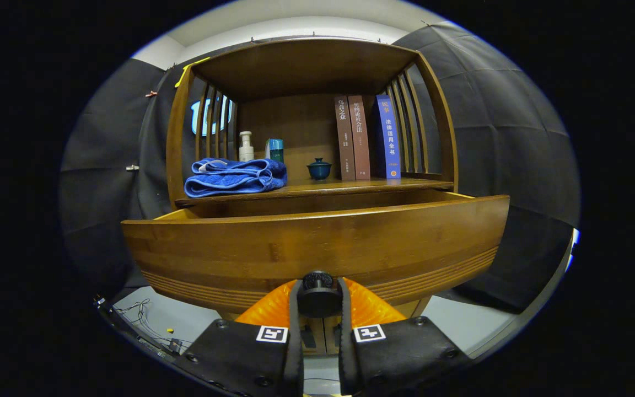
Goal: Pull open the drawer, take out the items inside it, and place them on the countertop above the cabinet.
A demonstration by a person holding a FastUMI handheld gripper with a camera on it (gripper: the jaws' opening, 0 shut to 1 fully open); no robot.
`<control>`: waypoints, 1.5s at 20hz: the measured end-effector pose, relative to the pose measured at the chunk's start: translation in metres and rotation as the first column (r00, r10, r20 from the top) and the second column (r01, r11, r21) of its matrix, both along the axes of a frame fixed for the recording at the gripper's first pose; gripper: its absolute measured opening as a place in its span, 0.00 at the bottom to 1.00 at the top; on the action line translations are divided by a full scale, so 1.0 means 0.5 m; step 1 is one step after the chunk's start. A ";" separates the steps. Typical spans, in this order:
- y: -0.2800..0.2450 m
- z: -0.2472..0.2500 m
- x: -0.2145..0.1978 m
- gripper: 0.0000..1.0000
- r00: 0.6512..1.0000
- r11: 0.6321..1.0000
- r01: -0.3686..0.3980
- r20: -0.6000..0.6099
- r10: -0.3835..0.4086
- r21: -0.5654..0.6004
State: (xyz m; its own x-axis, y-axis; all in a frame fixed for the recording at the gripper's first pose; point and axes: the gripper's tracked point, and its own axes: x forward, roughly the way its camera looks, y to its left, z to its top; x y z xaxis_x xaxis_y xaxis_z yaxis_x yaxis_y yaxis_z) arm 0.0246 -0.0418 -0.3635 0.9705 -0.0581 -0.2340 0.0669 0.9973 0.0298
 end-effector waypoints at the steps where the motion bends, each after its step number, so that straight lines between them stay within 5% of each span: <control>1: -0.001 0.001 -0.015 0.29 1.000 1.000 0.001 -0.002 -0.001 0.004; 15: -0.001 -0.011 -0.062 0.29 1.000 1.000 -0.009 -0.014 0.009 -0.006; 18: 0.002 -0.011 -0.065 0.46 0.998 0.999 -0.028 -0.055 0.030 0.022; 22: -0.007 0.028 -0.078 0.93 0.995 0.999 -0.032 -0.098 0.035 0.031; 28: -0.017 0.212 -0.078 0.97 0.993 0.998 -0.043 -0.108 0.038 -0.045; 30: -0.002 0.235 -0.057 0.98 0.978 0.997 -0.069 -0.198 0.064 -0.023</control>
State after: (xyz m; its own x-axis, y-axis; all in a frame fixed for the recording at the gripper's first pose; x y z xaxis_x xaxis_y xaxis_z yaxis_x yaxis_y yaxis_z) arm -0.0038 -0.0427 -0.2459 0.9074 -0.0048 -0.4202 0.0020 1.0000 -0.0071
